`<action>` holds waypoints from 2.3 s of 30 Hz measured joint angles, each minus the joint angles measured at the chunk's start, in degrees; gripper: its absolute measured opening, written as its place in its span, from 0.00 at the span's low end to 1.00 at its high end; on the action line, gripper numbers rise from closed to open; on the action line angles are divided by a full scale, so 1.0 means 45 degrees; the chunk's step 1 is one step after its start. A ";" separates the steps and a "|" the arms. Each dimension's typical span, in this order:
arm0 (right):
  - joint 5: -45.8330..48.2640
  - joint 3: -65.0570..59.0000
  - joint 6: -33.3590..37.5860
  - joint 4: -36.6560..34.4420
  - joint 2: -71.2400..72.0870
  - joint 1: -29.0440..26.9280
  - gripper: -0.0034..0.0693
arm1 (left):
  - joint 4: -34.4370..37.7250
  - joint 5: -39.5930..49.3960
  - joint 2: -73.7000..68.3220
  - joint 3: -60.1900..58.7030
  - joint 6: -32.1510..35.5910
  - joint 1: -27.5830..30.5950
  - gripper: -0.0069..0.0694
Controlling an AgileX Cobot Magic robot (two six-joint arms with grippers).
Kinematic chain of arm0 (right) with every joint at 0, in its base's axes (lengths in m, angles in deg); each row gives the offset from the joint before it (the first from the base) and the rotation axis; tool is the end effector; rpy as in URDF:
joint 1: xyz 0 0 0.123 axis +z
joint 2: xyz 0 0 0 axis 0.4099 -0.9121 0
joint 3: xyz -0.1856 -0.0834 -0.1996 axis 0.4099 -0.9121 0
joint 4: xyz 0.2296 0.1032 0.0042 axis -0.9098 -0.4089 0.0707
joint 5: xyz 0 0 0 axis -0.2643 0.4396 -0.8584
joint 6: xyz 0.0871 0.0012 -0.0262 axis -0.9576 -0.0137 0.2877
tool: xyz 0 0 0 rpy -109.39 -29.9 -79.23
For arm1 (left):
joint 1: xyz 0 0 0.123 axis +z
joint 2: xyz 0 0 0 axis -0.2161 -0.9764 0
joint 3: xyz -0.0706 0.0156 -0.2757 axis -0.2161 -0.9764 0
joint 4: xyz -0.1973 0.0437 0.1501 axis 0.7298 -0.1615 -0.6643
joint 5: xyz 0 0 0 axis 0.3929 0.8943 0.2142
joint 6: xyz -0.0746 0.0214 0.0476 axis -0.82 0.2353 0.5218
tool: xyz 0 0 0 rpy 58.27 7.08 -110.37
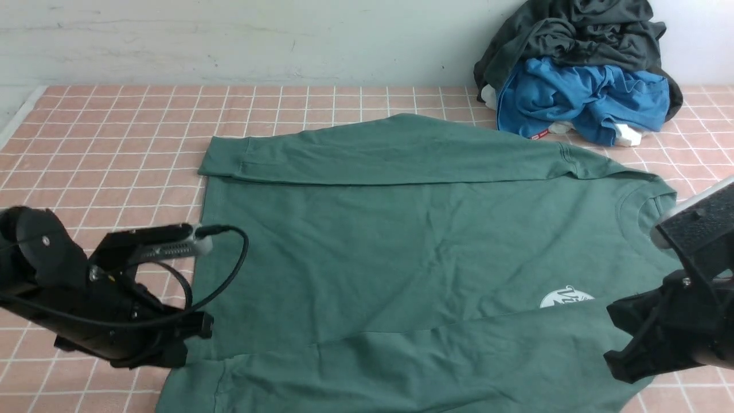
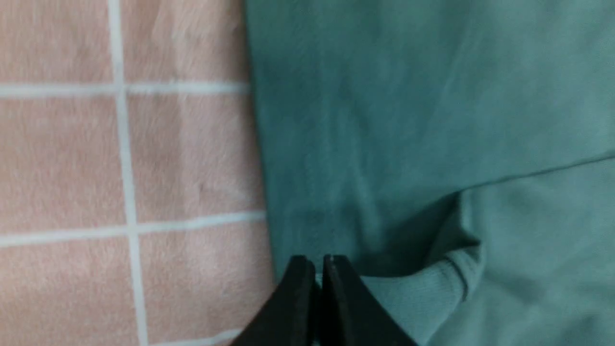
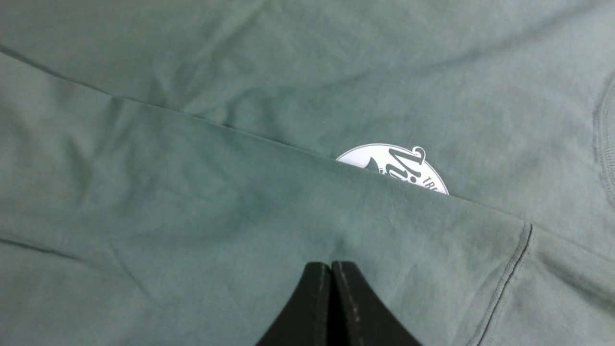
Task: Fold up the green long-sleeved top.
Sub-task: Use the left arm to clamp the cuff closest to it, then use the left arm to drag and place the cuff at the centered position on the left edge of the fabric, then use the left arm to clamp the cuff farthest from it, then use the left arm to drag and drop the cuff onto the cuff closest to the left arm
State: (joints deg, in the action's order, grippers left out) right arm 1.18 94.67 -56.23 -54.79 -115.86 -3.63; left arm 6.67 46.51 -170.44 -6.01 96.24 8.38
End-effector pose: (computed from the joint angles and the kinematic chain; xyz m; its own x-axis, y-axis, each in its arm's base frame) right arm 0.1890 0.0674 0.2339 -0.7080 -0.3686 -0.6024 -0.4003 0.9122 -0.0877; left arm 0.2620 -0.0400 0.1855 -0.9574 -0.0463 -0.2852 0.0295 0.9662 -0.2560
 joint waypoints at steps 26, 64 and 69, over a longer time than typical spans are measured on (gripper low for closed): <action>-0.0020 0.0000 -0.0087 0.0580 0.0000 0.0000 0.03 | -0.0784 -0.0262 -0.3964 0.7465 0.0265 0.0097 0.09; -0.0418 0.0000 -0.0087 0.0220 0.0000 0.0000 0.03 | -0.3650 0.3127 -1.1959 1.8095 -0.2888 0.0784 0.13; -0.0410 0.0000 -0.0087 0.0220 0.0000 0.0000 0.03 | -0.3764 0.4124 -1.0978 1.8095 -0.2773 0.0784 0.13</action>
State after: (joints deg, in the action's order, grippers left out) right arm -0.66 94.67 -56.62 -53.80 -115.86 -3.63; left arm -10.26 65.07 -219.84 75.42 83.77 11.91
